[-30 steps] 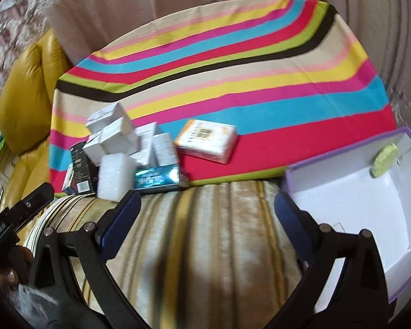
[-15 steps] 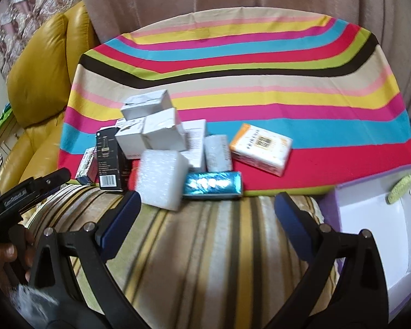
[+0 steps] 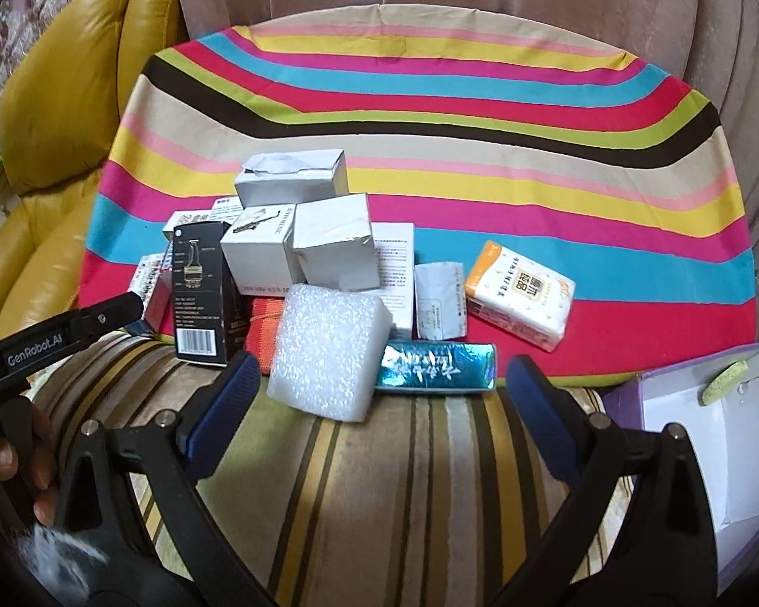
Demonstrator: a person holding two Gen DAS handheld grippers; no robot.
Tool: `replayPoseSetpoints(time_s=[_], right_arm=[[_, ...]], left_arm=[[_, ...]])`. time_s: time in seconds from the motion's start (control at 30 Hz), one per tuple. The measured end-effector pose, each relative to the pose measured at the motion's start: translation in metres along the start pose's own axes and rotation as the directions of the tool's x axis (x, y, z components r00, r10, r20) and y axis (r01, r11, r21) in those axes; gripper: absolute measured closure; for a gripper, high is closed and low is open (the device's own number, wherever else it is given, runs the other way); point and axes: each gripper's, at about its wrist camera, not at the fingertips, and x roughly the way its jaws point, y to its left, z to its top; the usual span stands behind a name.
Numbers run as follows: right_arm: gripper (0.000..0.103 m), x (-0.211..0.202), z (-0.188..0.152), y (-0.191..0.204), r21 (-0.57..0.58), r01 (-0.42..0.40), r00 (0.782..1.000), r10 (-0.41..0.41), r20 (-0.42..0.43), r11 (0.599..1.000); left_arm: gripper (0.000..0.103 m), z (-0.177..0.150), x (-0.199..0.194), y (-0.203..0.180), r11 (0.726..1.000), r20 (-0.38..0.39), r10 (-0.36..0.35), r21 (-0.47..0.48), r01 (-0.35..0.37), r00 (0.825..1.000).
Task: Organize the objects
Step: 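Grasp the white medicine box with the left tool while the right tool grasps the white foam block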
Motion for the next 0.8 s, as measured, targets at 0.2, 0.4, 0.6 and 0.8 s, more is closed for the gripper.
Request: replayPoseSetpoints(time_s=[0.2, 0.4, 0.6, 0.8], right_arm=[[0.013, 0.011, 0.003, 0.008, -0.025, 0.045, 0.999, -0.046, -0.022, 0.999], [0.013, 0.014, 0.005, 0.010, -0.037, 0.059, 0.998, -0.059, -0.012, 0.998], [0.014, 0.013, 0.007, 0.012, -0.049, 0.050, 0.999, -0.050, 0.003, 0.998], [0.014, 0.015, 0.007, 0.018, -0.071, 0.050, 0.999, -0.050, 0.001, 0.996]], left_arm=[[0.037, 0.007, 0.014, 0.000, 0.998, -0.032, 0.066, 0.012, -0.066, 0.997], [0.049, 0.004, 0.022, -0.003, 0.993, -0.057, 0.107, 0.045, -0.105, 0.993], [0.063, 0.002, 0.027, -0.004, 0.989, -0.070, 0.134, 0.067, -0.129, 0.989], [0.065, 0.001, 0.027, -0.004, 0.989, -0.064, 0.136, 0.070, -0.132, 0.989]])
